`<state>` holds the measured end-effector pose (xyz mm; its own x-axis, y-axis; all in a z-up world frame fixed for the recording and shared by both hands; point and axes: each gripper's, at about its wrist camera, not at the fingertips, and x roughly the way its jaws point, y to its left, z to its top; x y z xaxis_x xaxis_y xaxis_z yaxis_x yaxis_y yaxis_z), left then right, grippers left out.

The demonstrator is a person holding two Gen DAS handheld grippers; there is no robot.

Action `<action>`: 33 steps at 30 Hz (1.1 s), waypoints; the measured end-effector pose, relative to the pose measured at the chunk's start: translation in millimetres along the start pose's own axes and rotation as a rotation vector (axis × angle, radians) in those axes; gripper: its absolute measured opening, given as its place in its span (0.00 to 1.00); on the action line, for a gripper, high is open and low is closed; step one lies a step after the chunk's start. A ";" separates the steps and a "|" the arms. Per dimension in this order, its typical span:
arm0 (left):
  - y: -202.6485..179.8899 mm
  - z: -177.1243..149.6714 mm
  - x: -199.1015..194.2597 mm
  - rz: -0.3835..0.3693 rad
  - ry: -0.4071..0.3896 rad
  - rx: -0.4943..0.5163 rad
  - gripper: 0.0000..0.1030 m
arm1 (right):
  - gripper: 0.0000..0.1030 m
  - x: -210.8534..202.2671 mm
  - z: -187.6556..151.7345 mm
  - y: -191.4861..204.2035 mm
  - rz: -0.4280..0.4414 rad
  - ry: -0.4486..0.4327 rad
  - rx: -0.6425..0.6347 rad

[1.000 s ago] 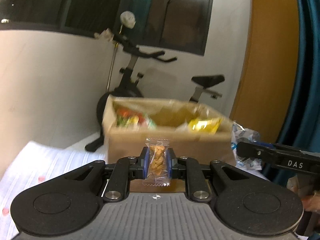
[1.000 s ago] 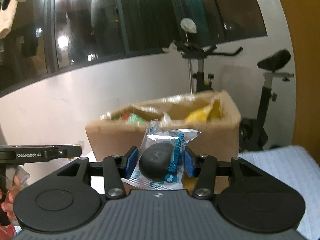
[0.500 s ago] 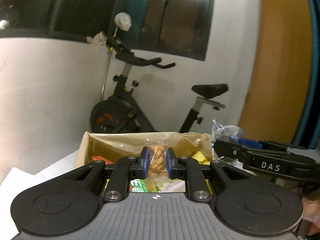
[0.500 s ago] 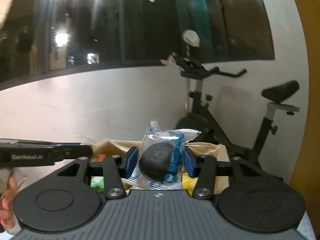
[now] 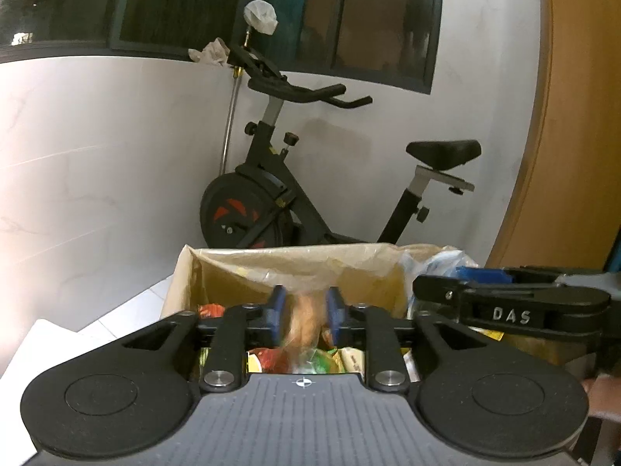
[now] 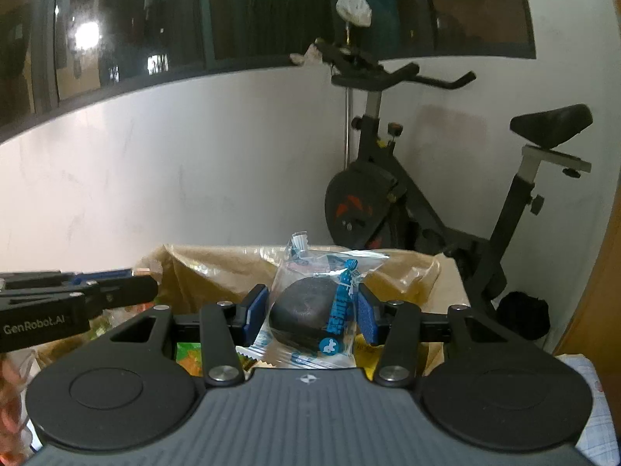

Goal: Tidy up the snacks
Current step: 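Open both tools to drop the packets into the box, then lower both tools to the remaining snacks on the sheet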

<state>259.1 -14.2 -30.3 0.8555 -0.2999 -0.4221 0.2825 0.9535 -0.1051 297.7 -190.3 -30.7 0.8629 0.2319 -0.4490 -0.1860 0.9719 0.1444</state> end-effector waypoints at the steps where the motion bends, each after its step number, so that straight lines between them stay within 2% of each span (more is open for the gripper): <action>1: 0.9 -1.2 -0.6 0.007 -0.001 0.000 0.42 | 0.52 0.0 0.0 0.0 0.000 0.000 0.000; 3: 2.8 -2.8 -3.2 0.014 -0.006 -0.003 0.42 | 0.65 -3.1 -2.9 -3.5 0.000 -0.016 0.030; 11: 1.5 0.5 -15.6 0.004 -0.034 0.040 0.42 | 0.72 -21.4 -7.9 -3.5 0.026 -0.043 0.058; 19: 7.9 -5.0 -38.2 0.018 -0.052 0.068 0.42 | 0.73 -50.8 -18.0 -0.8 0.042 -0.075 0.082; 27: 27.3 -16.4 -66.9 0.010 -0.061 -0.017 0.42 | 0.73 -80.5 -35.2 0.5 0.045 -0.108 0.071; 33: 35.6 -29.1 -84.1 0.012 -0.056 -0.050 0.42 | 0.73 -108.0 -60.2 5.4 0.041 -0.134 0.054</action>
<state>184.6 45.8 -24.8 0.8822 -0.2879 -0.3726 0.2506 0.9570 -0.1460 175.1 -207.6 -34.5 0.9109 0.2600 -0.3205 -0.1999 0.9574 0.2085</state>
